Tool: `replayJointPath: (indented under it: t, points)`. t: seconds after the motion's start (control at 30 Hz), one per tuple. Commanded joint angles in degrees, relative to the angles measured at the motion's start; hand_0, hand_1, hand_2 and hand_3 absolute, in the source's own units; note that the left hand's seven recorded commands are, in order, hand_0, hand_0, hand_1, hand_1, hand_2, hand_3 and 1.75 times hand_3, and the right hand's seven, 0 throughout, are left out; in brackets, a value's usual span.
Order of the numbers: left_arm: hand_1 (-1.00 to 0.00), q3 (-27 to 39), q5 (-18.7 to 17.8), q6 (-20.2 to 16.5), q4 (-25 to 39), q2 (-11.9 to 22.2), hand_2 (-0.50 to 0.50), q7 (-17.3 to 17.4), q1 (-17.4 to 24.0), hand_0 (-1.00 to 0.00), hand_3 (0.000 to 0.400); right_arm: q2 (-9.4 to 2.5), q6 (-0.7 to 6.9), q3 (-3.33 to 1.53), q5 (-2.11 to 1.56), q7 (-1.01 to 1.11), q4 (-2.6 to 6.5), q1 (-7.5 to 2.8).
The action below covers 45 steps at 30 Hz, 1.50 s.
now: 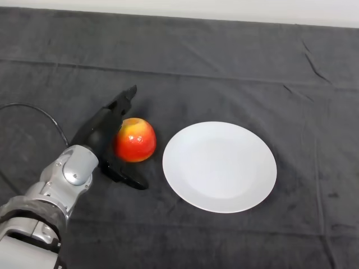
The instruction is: Move the apple to the plate
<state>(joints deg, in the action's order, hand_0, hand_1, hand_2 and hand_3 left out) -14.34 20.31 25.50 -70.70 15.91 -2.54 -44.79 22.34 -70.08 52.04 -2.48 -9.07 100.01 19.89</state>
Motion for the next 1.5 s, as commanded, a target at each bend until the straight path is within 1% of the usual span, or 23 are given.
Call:
replayJointPath:
  t: [0.03, 0.07, 0.1, 0.13, 0.53, 0.77, 0.93, 1.07, 1.3, 1.5]
  points:
    - [-0.12, 0.93, -1.57, -1.14, -2.52, -0.92, -0.21, 0.95, -3.13, -0.55, 0.22, -8.09, 4.6, 0.61, 0.27, 0.18, 5.52, -5.3]
    - [-0.58, 1.06, -1.8, -1.41, -2.5, -0.98, -0.21, 1.21, -3.15, -1.0, 0.4, -8.09, 4.6, 0.61, 0.27, 0.18, 5.52, -5.3]
    - [-0.71, 1.19, -2.05, -1.69, -2.47, -1.04, -0.14, 1.5, -3.18, -1.0, 0.4, -8.09, 4.61, 0.61, 0.27, 0.18, 5.52, -5.3]
    - [-1.0, 1.31, -2.25, -1.91, -2.43, -1.08, 0.0, 1.74, -3.21, -1.0, 0.4, -8.09, 4.61, 0.61, 0.27, 0.18, 5.52, -5.3]
    - [-1.0, 2.41, -4.39, -3.41, -1.47, -0.97, 0.0, 4.34, -4.12, -1.0, 0.4, -8.1, 4.62, 0.61, 0.27, 0.18, 5.5, -5.31]
    - [-1.0, 3.18, -5.3, -3.47, -0.63, -0.25, 0.0, 5.28, -6.21, -1.0, 0.4, -8.1, 4.62, 0.61, 0.27, 0.18, 5.5, -5.31]
    - [-1.0, 3.44, -5.54, -2.94, 0.04, -0.41, 0.0, 4.73, -7.7, -1.0, 0.4, -8.1, 4.62, 0.61, 0.27, 0.18, 5.5, -5.31]
    - [-1.0, 3.36, -5.48, -2.46, 0.48, -1.18, 0.0, 3.78, -8.83, -1.0, 0.4, -8.1, 4.62, 0.61, 0.27, 0.18, 5.5, -5.31]
    - [-1.0, 2.5, -4.99, -1.19, 0.96, -3.43, 0.0, 2.17, -10.59, -1.0, 0.4, -8.1, 4.62, 0.61, 0.27, 0.18, 5.51, -5.31]
    - [-1.0, 1.1, -4.35, 0.74, 1.15, -5.31, 0.0, 1.74, -11.35, -1.0, 0.4, -8.1, 4.61, 0.62, 0.27, 0.18, 5.51, -5.3]
